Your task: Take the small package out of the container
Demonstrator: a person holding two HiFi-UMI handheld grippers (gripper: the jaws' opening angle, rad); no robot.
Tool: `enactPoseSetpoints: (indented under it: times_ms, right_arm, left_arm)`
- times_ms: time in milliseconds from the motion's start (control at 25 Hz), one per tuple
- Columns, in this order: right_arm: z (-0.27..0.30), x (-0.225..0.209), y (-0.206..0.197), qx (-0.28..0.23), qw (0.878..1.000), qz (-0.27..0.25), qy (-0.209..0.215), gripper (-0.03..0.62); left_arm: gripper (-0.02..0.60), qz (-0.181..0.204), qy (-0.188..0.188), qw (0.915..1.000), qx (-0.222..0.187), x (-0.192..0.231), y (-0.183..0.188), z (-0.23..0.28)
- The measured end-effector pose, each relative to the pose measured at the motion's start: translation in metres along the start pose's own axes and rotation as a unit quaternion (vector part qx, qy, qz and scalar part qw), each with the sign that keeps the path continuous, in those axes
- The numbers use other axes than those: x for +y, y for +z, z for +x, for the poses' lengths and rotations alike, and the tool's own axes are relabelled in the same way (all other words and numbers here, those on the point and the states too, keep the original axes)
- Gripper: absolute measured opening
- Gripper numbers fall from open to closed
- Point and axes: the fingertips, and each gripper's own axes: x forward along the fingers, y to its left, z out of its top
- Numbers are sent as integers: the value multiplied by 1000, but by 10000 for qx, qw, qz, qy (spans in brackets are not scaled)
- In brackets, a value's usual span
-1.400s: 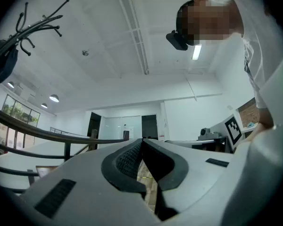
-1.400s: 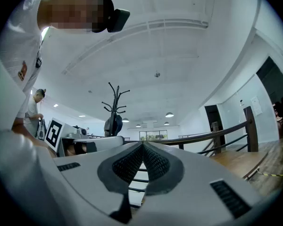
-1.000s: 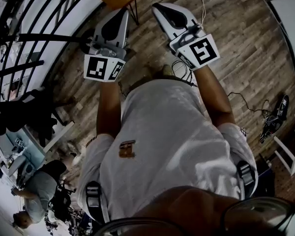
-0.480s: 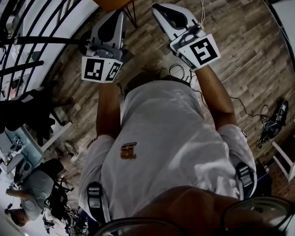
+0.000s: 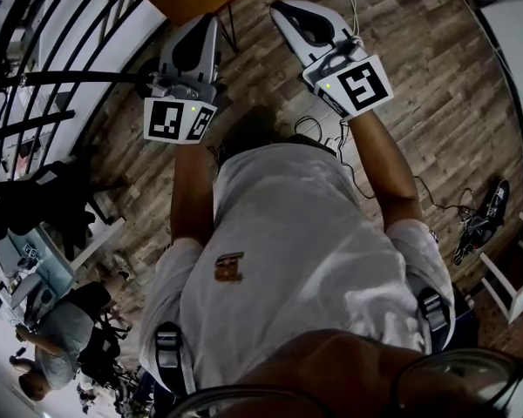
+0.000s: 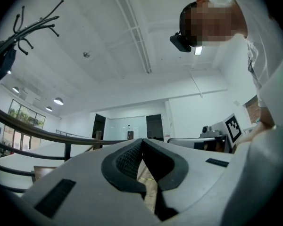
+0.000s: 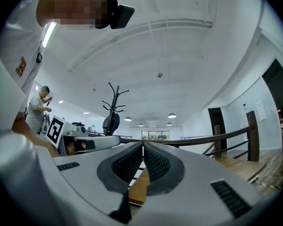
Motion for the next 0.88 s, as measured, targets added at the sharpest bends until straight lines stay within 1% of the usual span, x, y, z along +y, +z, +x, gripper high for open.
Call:
enactPoseSetpoints:
  times_ms: [240,440,640,880]
  right_arm:
    - [20,-31,-9,0,10000,-40,-23,34]
    - [53,-71,-15,2,9999,-106,-65,34]
    - [98,-116,-18,-31,9997,-219,-86,34]
    - [165,-171,-36,-10,9995,-273,-164,34]
  left_arm:
    - [18,39,-10,10000,-60,23,-8,33]
    - [18,136,-67,9998,-84,53,-17,73]
    - [18,186,-100,9997,-100,93,-28,121]
    - [18,111,-184,9998,-27,160,-50,180]
